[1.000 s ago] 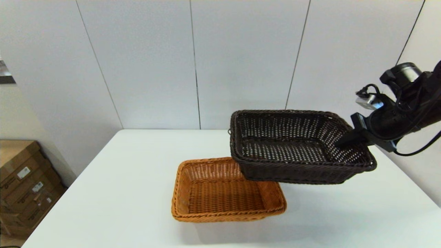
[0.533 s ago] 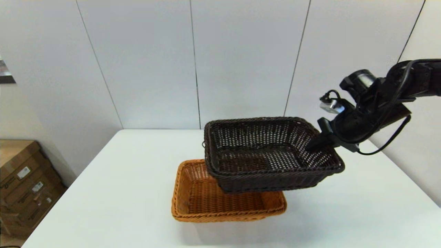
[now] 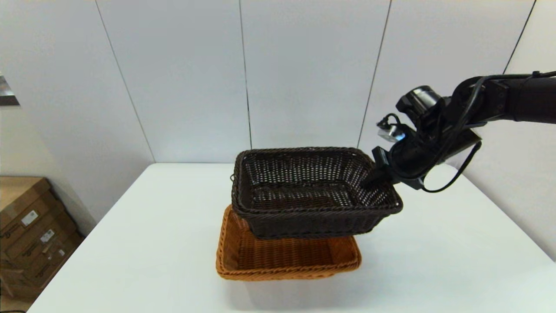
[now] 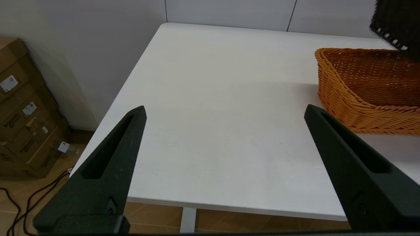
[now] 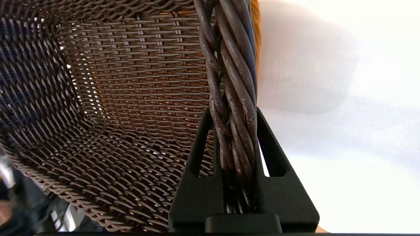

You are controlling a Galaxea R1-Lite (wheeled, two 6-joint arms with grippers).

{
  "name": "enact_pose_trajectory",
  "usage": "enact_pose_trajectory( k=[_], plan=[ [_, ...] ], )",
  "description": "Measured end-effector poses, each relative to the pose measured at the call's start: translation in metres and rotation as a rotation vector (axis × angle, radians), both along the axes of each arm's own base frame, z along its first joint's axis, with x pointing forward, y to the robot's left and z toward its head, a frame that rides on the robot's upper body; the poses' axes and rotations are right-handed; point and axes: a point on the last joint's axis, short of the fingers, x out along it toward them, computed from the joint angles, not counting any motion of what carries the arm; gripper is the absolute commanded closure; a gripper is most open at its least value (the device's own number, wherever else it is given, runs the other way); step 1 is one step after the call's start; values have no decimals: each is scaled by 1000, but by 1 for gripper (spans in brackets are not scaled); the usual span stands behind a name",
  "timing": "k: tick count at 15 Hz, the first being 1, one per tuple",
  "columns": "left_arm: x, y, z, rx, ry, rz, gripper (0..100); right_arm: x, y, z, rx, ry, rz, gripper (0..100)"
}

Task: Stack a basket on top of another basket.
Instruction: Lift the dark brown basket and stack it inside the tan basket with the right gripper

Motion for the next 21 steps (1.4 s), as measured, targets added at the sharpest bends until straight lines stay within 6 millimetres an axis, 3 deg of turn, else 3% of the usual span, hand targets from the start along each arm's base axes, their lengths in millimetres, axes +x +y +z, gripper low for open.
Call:
enact_pose_trajectory(
  k=[11,21],
  plan=[
    [0,0,0,-1,0,0,0,-3,33,-8,-47,32,-14,100],
    [0,0,0,-1,0,0,0,-4,49,-13,-27,66,-27,100]
  ],
)
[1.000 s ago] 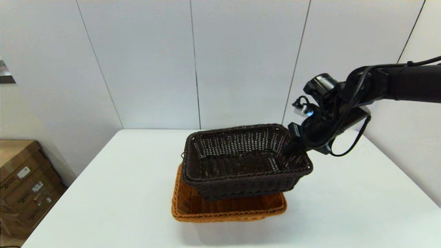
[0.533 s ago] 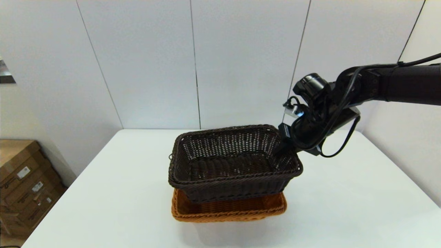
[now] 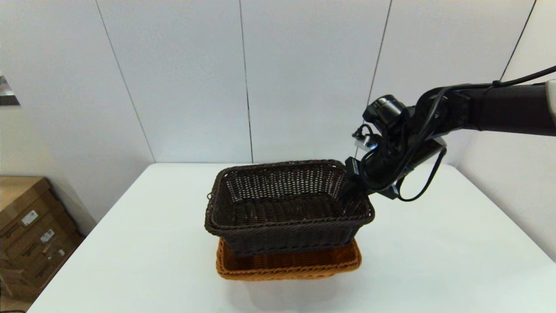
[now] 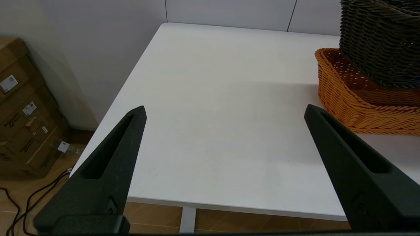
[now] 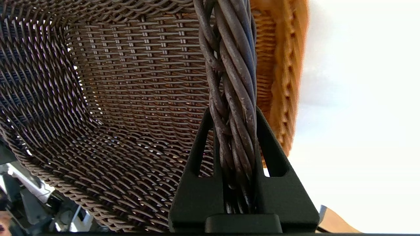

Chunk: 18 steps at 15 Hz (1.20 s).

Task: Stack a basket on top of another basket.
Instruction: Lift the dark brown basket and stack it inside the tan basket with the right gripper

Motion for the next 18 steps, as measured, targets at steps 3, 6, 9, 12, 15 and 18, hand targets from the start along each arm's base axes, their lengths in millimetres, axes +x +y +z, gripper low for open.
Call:
enact_pose_trajectory(
  k=[3,6,9,12,15,18],
  plan=[
    [0,0,0,0,0,0,0,5,4,-3,11,-18,-9,100],
    [0,0,0,0,0,-1,0,8,8,-5,25,-34,-20,100],
    [0,0,0,0,0,0,0,9,9,-8,25,-30,-22,100],
    [0,0,0,-1,0,-1,0,9,8,-10,21,-22,-23,100],
    [0,0,0,-1,0,0,0,8,5,-12,18,-11,-28,100],
    [0,0,0,0,0,0,0,7,1,-15,12,-3,-33,100]
  ],
)
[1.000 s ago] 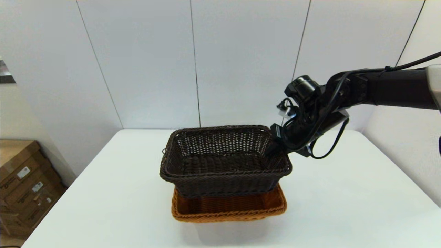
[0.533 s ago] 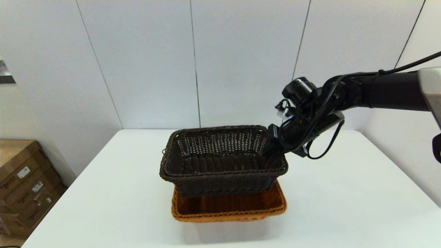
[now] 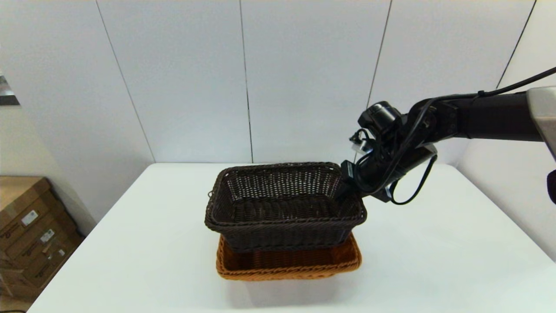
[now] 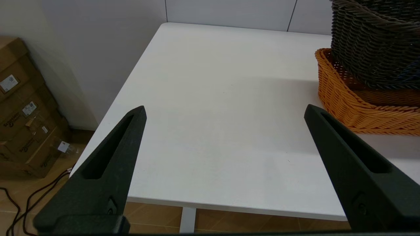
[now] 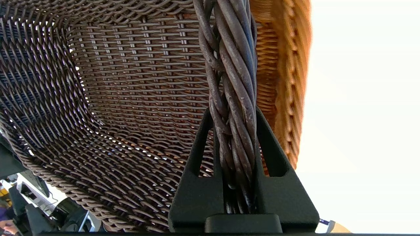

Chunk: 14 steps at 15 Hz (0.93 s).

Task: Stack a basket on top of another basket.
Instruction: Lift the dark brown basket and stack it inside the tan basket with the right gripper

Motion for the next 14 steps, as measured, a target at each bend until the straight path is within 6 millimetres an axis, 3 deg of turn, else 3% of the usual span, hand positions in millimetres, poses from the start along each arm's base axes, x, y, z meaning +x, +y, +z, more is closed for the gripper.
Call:
enact_pose_trajectory(
  k=[14],
  plan=[
    [0,0,0,0,0,0,0,-1,-2,-9,-16,26,0,100]
  ],
)
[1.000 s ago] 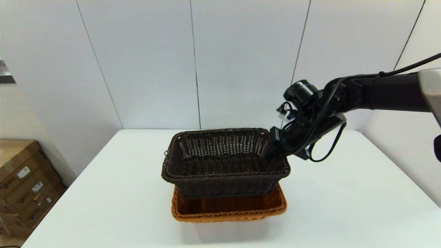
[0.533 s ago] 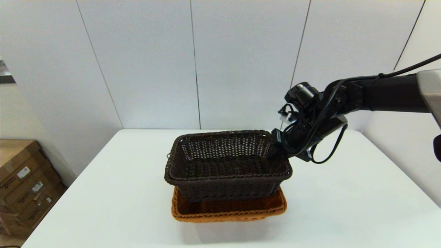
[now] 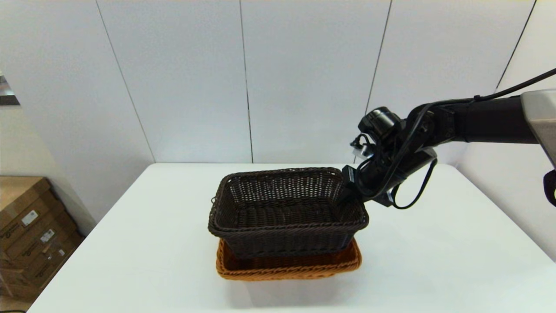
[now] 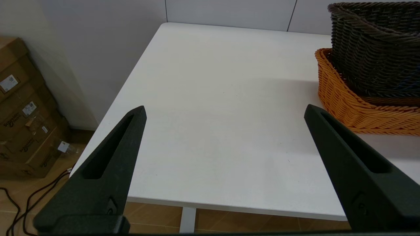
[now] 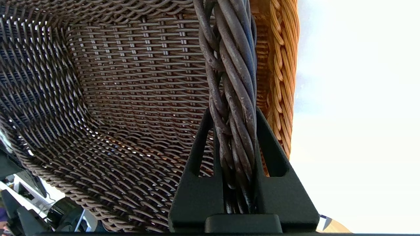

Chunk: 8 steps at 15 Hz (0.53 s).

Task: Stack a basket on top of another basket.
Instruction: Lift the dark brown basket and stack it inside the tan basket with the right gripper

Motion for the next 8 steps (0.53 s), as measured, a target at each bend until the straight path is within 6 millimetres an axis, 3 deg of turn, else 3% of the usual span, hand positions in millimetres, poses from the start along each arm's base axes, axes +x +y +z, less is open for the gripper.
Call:
enact_pose_trajectory(
  k=[8],
  plan=[
    [0,0,0,0,0,0,0,0,1,-6,-7,16,2,100]
  ],
)
